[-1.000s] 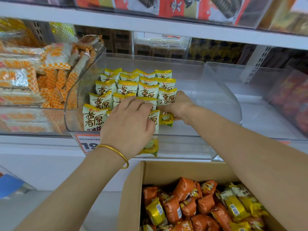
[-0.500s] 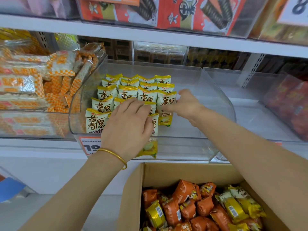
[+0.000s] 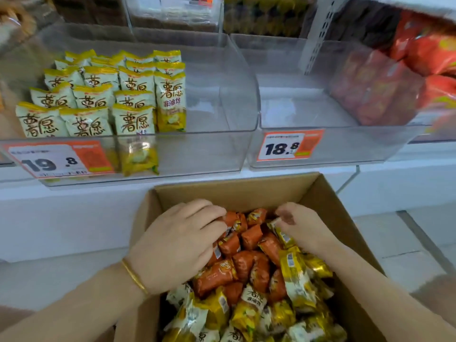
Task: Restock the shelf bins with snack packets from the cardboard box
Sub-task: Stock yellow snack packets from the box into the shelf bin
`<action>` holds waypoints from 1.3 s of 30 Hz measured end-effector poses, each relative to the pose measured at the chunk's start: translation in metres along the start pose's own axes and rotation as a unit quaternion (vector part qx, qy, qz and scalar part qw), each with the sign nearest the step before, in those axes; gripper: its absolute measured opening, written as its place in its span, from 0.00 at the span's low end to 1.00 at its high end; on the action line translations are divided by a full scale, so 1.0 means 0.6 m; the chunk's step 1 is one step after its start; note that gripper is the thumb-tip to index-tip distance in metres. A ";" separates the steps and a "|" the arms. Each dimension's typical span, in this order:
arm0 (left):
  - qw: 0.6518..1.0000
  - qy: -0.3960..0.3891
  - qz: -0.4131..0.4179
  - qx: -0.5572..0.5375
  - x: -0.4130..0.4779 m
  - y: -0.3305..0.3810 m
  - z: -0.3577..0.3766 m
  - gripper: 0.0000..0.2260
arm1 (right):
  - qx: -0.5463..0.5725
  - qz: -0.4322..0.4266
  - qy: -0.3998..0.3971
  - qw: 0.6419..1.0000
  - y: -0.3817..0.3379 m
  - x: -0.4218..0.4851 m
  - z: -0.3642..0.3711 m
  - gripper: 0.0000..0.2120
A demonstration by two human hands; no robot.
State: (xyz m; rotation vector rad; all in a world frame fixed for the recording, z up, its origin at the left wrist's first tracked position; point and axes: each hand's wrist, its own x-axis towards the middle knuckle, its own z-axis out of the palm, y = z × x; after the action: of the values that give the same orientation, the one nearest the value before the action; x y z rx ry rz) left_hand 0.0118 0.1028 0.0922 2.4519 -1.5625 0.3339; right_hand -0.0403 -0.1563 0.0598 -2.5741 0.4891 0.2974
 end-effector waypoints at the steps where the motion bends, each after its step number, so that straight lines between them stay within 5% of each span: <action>1: 1.000 -0.023 0.000 -0.009 0.000 0.008 0.010 0.15 | -0.051 0.023 -0.016 0.998 0.031 0.016 0.020 0.16; 13: 0.992 -0.101 -0.006 -0.071 0.022 0.018 0.082 0.16 | -0.326 0.155 -0.063 0.930 0.119 0.109 0.118 0.40; 23: 0.990 -0.116 0.008 -0.078 0.035 0.019 0.111 0.15 | -0.221 0.176 -0.105 0.953 0.112 0.107 0.112 0.36; 27: 0.990 -0.110 -0.024 -0.080 0.028 0.018 0.109 0.16 | -0.139 0.188 -0.023 0.972 0.096 0.074 0.089 0.35; 29: 0.980 -0.112 -0.106 -0.127 0.031 0.020 0.100 0.15 | -0.082 0.165 0.018 0.983 0.070 0.051 0.070 0.35; 31: 0.922 -0.154 -0.251 -0.252 0.039 0.023 0.091 0.18 | 0.034 0.117 0.010 0.992 0.032 0.021 0.052 0.35; 33: 0.772 -0.181 -0.412 -0.449 0.050 0.027 0.081 0.24 | 0.150 0.056 -0.026 0.987 -0.012 -0.017 0.040 0.33; 35: 0.606 -0.157 -0.477 -0.617 0.056 0.028 0.070 0.23 | 0.223 0.000 -0.072 0.972 -0.050 -0.056 0.039 0.31; 37: 0.550 -0.128 -0.472 -0.677 0.050 0.032 0.059 0.15 | 0.255 -0.046 -0.099 0.961 -0.074 -0.081 0.047 0.27; 39: 0.553 -0.104 -0.456 -0.690 0.038 0.032 0.048 0.12 | 0.298 -0.065 -0.096 0.948 -0.084 -0.088 0.051 0.22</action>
State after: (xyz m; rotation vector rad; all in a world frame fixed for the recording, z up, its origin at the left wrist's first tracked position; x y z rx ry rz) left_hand 0.0059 0.0664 0.0731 1.4666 -0.0064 -1.0051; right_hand -0.0725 -0.0848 0.0711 -1.9537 0.2781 0.2950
